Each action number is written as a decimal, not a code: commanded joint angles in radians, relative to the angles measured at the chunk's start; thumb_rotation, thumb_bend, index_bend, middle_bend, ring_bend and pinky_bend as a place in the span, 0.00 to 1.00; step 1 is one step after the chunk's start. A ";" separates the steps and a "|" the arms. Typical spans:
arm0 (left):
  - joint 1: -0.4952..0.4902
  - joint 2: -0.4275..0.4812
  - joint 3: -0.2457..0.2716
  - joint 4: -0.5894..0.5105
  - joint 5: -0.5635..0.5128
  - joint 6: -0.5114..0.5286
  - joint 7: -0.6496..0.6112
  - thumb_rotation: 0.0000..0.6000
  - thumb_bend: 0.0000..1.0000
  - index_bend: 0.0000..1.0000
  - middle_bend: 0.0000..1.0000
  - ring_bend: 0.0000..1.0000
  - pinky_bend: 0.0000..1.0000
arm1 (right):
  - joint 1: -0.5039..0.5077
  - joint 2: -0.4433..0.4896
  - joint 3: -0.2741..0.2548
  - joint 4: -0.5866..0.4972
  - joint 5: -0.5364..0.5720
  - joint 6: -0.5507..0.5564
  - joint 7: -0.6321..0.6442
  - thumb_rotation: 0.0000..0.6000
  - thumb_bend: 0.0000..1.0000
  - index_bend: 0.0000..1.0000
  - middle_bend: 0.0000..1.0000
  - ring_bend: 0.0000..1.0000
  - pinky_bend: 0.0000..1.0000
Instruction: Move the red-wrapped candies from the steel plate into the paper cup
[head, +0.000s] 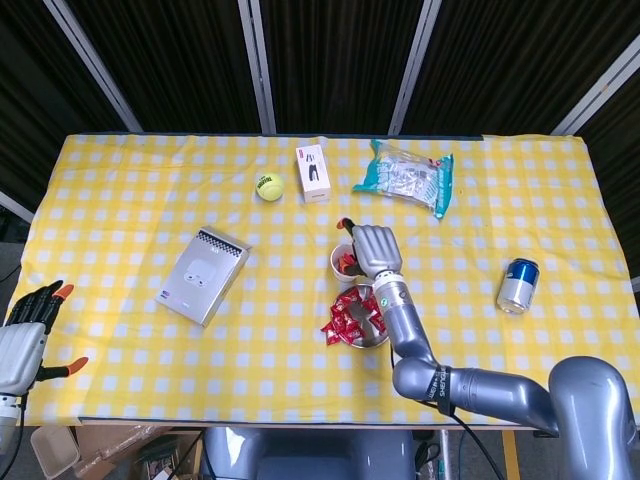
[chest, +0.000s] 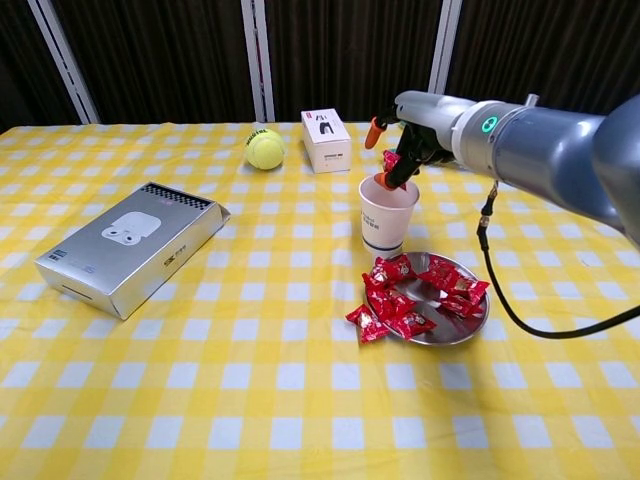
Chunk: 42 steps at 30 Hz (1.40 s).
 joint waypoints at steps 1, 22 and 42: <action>0.000 0.000 0.000 0.000 0.000 0.000 -0.001 1.00 0.00 0.00 0.00 0.00 0.00 | 0.006 -0.012 0.001 0.019 -0.001 -0.005 0.002 1.00 0.40 0.23 0.79 0.93 1.00; 0.001 0.000 0.001 0.000 0.001 0.002 -0.002 1.00 0.00 0.00 0.00 0.00 0.00 | -0.020 0.021 -0.018 -0.061 -0.045 0.044 -0.016 1.00 0.28 0.09 0.79 0.92 1.00; 0.010 -0.003 0.004 0.006 0.023 0.026 -0.012 1.00 0.00 0.00 0.00 0.00 0.00 | -0.229 0.312 -0.314 -0.595 -0.237 0.207 -0.124 1.00 0.28 0.05 0.74 0.88 1.00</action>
